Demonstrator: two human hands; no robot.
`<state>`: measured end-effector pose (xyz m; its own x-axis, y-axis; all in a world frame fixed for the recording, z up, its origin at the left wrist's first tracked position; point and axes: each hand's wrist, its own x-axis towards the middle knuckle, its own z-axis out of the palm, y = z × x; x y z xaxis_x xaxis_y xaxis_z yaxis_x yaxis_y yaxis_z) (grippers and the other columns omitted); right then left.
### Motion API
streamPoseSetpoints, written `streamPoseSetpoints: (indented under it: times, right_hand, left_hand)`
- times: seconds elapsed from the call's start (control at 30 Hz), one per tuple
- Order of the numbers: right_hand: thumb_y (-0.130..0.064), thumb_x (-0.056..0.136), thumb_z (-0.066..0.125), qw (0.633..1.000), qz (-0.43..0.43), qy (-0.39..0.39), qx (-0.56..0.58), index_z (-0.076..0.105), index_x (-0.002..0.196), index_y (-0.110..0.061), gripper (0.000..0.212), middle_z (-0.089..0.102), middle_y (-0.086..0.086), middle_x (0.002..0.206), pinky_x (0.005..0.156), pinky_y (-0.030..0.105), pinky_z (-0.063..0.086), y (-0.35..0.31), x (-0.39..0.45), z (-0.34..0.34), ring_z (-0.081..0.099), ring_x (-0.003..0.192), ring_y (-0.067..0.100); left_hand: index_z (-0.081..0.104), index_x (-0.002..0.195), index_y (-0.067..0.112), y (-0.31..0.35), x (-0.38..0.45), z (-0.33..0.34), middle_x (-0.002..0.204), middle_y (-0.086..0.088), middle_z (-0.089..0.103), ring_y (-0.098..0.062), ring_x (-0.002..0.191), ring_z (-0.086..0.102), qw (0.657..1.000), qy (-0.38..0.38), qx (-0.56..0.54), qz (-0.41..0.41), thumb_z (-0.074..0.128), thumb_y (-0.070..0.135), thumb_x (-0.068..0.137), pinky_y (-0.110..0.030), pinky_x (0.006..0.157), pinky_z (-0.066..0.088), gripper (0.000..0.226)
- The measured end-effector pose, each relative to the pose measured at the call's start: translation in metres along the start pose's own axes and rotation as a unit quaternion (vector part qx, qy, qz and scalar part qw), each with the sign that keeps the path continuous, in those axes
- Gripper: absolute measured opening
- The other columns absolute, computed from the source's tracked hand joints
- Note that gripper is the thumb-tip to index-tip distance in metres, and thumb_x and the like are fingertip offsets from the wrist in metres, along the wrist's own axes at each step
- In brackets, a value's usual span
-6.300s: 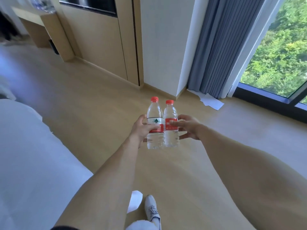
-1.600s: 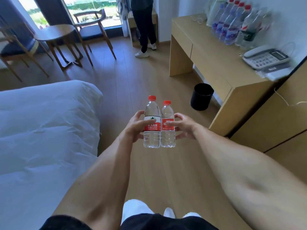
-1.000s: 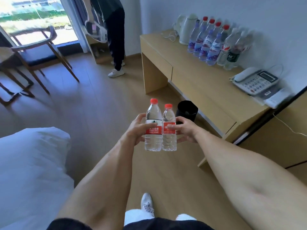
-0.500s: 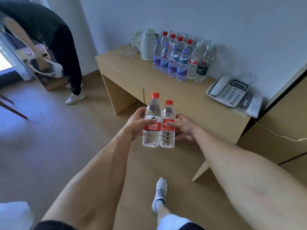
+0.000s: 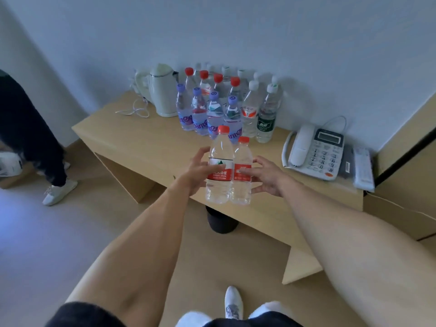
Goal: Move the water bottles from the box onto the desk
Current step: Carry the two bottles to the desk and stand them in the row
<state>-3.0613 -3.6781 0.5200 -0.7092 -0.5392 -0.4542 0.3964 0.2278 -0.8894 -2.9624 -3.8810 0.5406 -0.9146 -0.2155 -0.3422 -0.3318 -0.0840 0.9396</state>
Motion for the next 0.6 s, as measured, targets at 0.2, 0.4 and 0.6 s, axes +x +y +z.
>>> streamPoseSetpoints:
  times: [0.2,0.4,0.6]
  right_hand:
    - [-0.016,0.080,0.082,0.997,0.002,0.071,0.030,0.059,0.119,-0.020,0.045,0.075,0.005,0.100,0.071,0.045,0.059,-0.016,0.028,-0.024,0.073,0.090,0.019]
    - [-0.016,0.075,0.085,0.985,-0.009,0.161,0.064,0.058,0.130,-0.023,0.061,0.065,0.006,0.125,0.081,0.044,0.057,-0.020,0.047,-0.034,0.065,0.112,0.024]
    - [-0.004,0.076,0.083,0.967,-0.025,0.250,0.054,0.056,0.127,-0.024,0.061,0.070,-0.003,0.119,0.102,0.051,0.049,-0.025,0.061,-0.029,0.064,0.115,0.022]
  left_hand:
    - [0.050,0.135,0.023,0.018,0.071,0.006,0.118,-0.025,0.067,-0.031,0.093,0.069,0.998,-0.058,0.010,0.009,0.075,0.003,0.086,-0.043,0.071,0.058,0.059]
    - [0.062,0.122,0.020,0.024,0.131,0.007,0.111,-0.012,0.073,-0.024,0.095,0.073,0.990,-0.134,0.036,0.024,0.080,0.005,0.082,-0.032,0.066,0.059,0.047]
    - [0.059,0.123,0.017,0.026,0.171,-0.002,0.107,-0.014,0.074,-0.019,0.095,0.071,0.974,-0.188,0.104,0.066,0.083,-0.004,0.074,-0.026,0.075,0.056,0.059]
